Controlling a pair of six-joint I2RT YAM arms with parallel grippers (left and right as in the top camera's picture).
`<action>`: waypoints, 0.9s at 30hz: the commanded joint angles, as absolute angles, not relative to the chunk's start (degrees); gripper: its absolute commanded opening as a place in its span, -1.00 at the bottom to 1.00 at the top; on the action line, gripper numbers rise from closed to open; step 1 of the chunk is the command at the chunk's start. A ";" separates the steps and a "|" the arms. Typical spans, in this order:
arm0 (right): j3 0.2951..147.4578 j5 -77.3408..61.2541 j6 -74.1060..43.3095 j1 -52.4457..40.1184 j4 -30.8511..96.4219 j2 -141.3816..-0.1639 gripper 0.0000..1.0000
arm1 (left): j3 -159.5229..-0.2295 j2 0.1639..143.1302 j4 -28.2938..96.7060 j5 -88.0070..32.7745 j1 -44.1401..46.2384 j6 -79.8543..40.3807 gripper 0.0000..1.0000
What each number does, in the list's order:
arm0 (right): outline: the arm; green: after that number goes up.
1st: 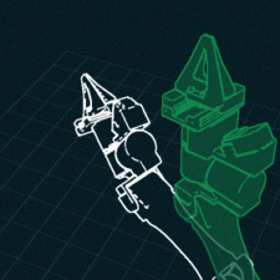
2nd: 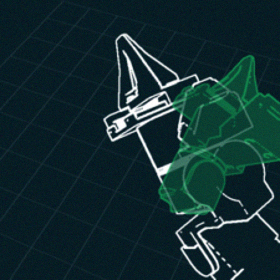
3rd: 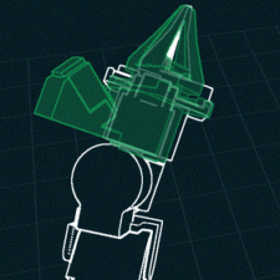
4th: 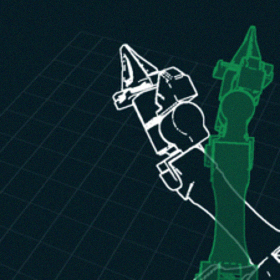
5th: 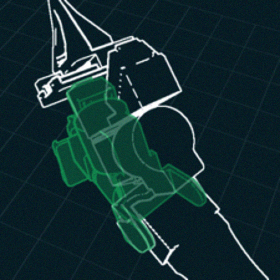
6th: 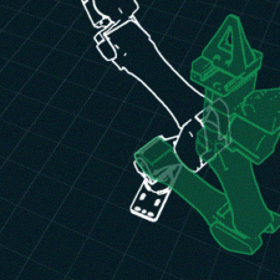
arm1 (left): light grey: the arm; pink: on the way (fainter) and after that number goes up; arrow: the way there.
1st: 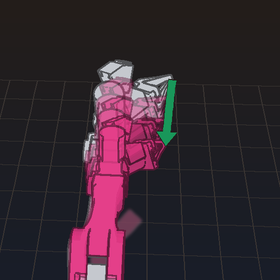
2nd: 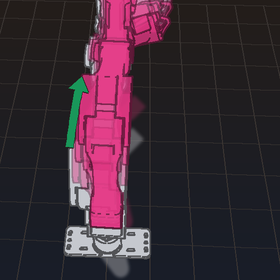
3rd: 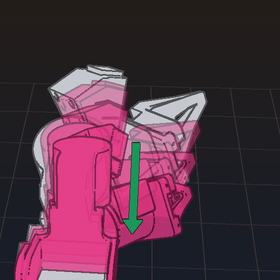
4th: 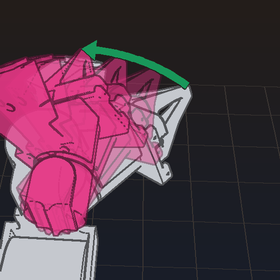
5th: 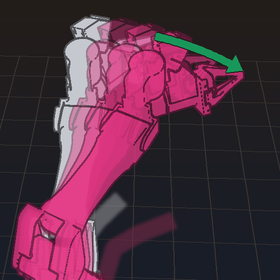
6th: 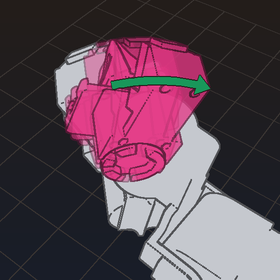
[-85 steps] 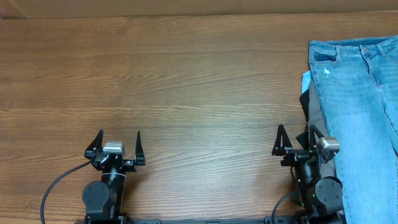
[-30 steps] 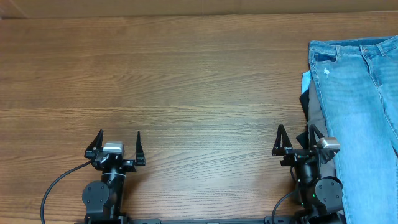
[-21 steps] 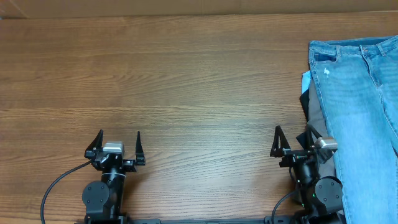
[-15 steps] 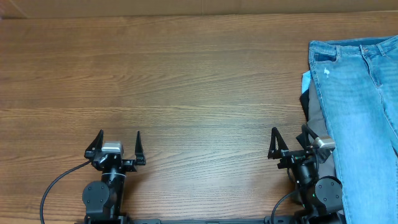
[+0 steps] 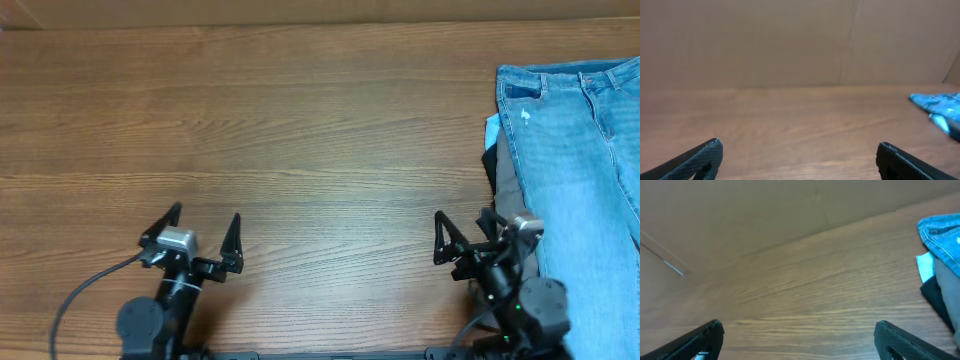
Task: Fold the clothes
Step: 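Reach the right gripper to the light-blue jeans on the clothes stack and grasp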
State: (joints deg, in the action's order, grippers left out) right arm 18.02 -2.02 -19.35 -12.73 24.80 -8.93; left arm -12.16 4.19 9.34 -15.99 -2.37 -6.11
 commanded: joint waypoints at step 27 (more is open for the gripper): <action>99.81 4.93 -16.14 -6.11 63.22 -91.90 1.00 | -99.26 79.18 69.45 -22.63 -2.59 -5.98 1.00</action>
State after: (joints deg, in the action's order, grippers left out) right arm 98.19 -1.85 -12.45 -9.72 64.64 -89.69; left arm -97.58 77.91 68.69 -18.55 -2.37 -6.92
